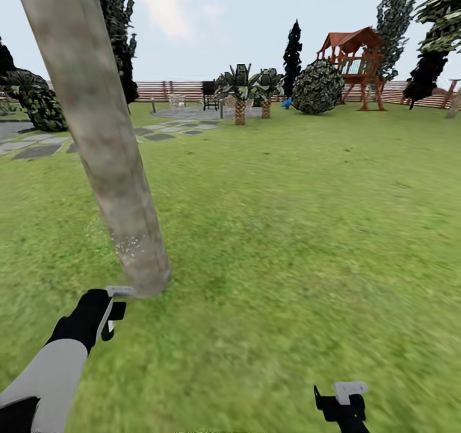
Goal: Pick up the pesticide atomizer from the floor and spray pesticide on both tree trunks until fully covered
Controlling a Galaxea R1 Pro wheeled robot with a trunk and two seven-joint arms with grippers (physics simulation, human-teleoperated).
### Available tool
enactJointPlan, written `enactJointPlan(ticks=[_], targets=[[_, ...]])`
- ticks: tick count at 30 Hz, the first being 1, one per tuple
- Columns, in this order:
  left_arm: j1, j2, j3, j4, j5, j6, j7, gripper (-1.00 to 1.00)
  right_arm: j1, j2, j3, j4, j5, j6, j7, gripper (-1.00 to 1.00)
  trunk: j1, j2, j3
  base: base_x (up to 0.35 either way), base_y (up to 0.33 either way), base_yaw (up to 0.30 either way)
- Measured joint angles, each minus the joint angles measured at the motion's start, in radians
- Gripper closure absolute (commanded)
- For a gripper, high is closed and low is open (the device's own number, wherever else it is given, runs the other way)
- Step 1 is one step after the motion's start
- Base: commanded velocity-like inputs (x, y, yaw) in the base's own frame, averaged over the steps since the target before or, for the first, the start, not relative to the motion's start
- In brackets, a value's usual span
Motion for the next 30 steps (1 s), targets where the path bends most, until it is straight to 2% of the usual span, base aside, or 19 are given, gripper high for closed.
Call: enactJointPlan(ticks=[2,4,5,6,8,10,15,25,30], targets=[[-0.008,0.004,0.000,0.000,-0.002,0.004,-0.001,1.00,0.000,0.000,0.000,0.000,0.000,0.000,0.000,-1.00,0.000,0.000,0.000,-0.007,-0.006,0.265],[-0.040,0.010,0.000,0.002,-0.004,0.021,-0.001,1.00,0.000,0.000,0.000,0.000,0.000,0.000,0.000,-1.00,0.000,0.000,0.000,-0.002,-0.002,0.120],[-0.066,0.013,0.000,0.002,-0.005,0.048,-0.001,1.00,0.000,0.000,0.000,0.000,0.000,0.000,0.000,-1.00,0.000,0.000,0.000,0.000,0.000,0.014],[-0.117,0.020,0.000,0.002,-0.009,0.117,-0.002,1.00,0.000,0.000,0.000,0.000,0.000,0.000,0.000,-1.00,0.000,0.000,0.000,0.000,0.000,0.009],[-0.143,0.014,-0.007,-0.001,0.003,0.139,-0.004,1.00,0.000,0.000,0.000,0.001,0.000,0.000,0.000,-1.00,0.000,0.000,0.000,0.000,0.000,0.001],[-0.145,0.019,-0.028,-0.006,-0.002,0.142,-0.008,1.00,0.000,0.001,0.000,0.001,0.000,0.000,0.001,-1.00,0.000,0.000,0.000,0.000,0.000,0.000],[-0.132,0.016,-0.041,-0.076,0.002,0.145,-0.011,1.00,0.000,0.001,0.000,0.001,0.000,0.001,0.002,-1.00,0.000,0.000,0.000,0.073,0.000,0.000],[-0.129,0.007,-0.038,-0.073,0.005,0.147,-0.012,1.00,0.000,0.001,0.000,0.001,0.000,0.001,0.001,-1.00,-0.001,0.000,0.000,0.320,-0.028,0.000],[-0.129,0.007,-0.039,-0.072,0.005,0.206,-0.015,1.00,0.000,0.001,0.000,0.001,0.000,0.000,0.001,-1.00,0.000,0.000,0.000,0.086,-0.232,0.000]])
